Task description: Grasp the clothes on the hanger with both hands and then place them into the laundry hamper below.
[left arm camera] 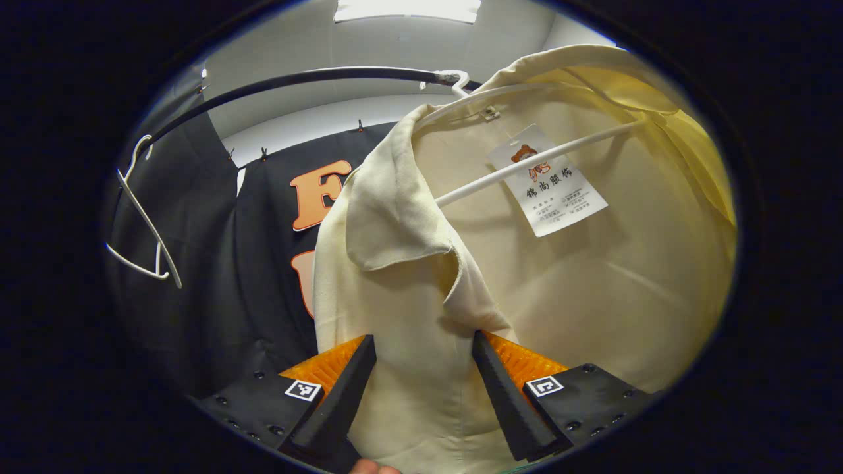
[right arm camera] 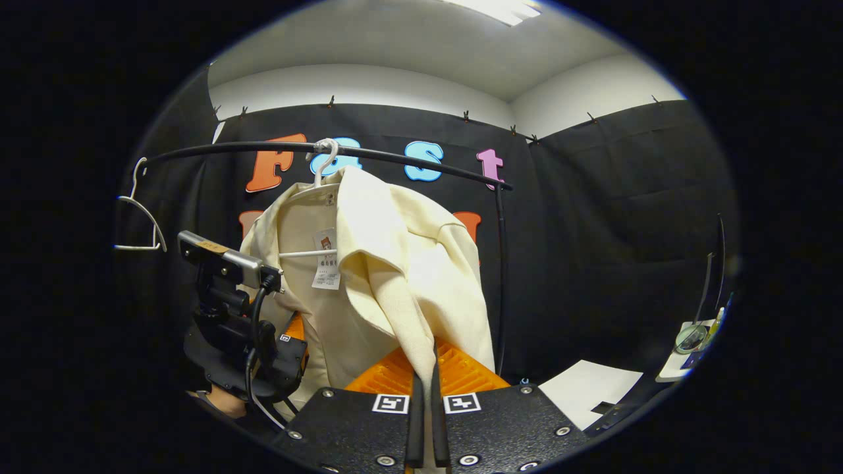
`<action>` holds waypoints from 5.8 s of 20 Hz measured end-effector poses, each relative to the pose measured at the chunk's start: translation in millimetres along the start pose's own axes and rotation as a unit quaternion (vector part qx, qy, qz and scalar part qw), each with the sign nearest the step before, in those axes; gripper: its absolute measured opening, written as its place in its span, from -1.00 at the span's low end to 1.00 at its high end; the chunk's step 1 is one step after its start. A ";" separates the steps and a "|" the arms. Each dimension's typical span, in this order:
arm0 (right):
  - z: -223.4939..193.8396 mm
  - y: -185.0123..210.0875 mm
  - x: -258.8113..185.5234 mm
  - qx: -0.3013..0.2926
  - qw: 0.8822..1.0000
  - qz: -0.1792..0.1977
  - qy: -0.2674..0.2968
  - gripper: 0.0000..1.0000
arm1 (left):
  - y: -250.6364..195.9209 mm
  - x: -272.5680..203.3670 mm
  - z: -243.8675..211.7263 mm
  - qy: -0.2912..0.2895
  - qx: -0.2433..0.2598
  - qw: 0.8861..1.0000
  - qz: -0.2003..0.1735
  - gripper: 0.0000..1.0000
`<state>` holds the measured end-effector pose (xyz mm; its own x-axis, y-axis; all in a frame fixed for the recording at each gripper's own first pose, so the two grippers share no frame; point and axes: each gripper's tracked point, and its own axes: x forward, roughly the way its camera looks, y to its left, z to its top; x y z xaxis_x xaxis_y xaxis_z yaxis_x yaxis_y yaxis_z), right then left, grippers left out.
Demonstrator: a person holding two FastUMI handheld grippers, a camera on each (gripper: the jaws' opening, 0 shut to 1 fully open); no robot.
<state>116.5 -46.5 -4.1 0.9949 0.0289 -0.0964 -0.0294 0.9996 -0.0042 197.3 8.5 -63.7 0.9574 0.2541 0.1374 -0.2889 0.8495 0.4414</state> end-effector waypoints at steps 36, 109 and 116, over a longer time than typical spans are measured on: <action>170.5 -141.7 108.2 -0.049 0.990 -0.085 -0.101 -0.92 | 163.6 78.5 47.2 -0.011 0.026 0.998 0.057 -0.86; -345.7 135.1 -121.4 0.028 0.904 0.123 0.409 -0.21 | 2.7 -277.8 -233.3 0.473 -0.223 0.837 -0.162 -0.31; -343.7 129.9 -132.4 0.019 0.904 0.118 0.410 0.87 | 9.6 -283.7 -236.4 0.488 -0.211 0.835 -0.142 0.90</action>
<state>-52.2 77.1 -334.0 0.5549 0.2420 -0.7959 -0.2131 0.9662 0.1453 -76.0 53.9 -308.0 0.5945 0.0948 -0.7985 -0.2193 0.9745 -0.0476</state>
